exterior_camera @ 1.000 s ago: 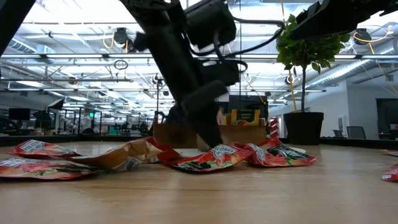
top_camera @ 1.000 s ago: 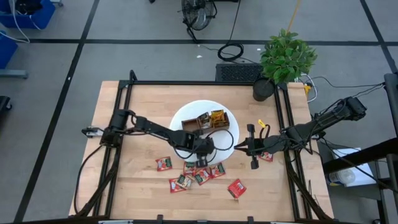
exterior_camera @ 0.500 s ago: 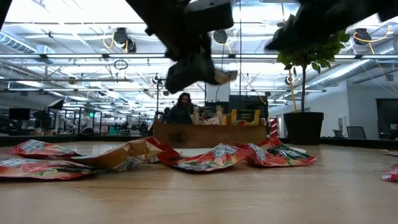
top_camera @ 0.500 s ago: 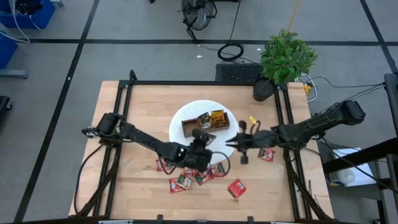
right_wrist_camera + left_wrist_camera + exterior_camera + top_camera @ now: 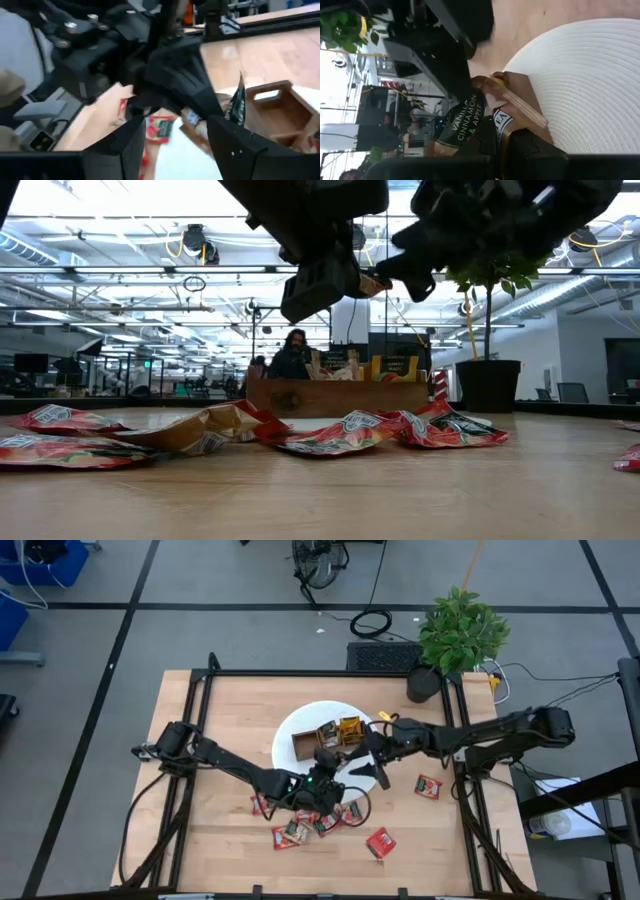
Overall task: Pick & Place Tea
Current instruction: Put the brown tea bag into the middle section of the wooden organizer
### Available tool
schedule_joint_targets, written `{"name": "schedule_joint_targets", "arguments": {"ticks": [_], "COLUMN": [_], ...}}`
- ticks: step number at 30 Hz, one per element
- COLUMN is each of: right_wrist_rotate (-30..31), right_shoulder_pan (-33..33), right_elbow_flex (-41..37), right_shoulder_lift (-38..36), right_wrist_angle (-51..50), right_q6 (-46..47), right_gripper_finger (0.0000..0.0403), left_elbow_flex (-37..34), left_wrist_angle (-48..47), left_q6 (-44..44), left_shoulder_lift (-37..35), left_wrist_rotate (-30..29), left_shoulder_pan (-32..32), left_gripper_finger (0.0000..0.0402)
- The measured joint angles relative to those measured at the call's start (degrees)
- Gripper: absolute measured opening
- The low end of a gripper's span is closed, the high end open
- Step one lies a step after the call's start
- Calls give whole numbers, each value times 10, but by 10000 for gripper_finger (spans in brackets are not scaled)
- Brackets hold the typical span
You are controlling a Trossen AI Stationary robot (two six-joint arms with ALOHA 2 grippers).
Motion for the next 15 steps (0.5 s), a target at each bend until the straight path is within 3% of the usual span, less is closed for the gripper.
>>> {"name": "schedule_joint_targets", "arguments": {"ticks": [7, 15], "right_wrist_rotate": [-4, 3], "right_shoulder_pan": [-26, -29], "right_elbow_flex": [0, 0], "right_shoulder_lift": [16, -36], "right_wrist_angle": [4, -29], "right_q6": [1, -10], "right_gripper_finger": [163, 160], "left_elbow_flex": [0, 0], "left_wrist_angle": [-2, -16], "left_q6": [-15, -11], "left_shoulder_lift": [0, 0], "left_wrist_rotate": [-4, -35], "left_shoulder_pan": [-6, -35], "left_gripper_finger": [16, 15]}}
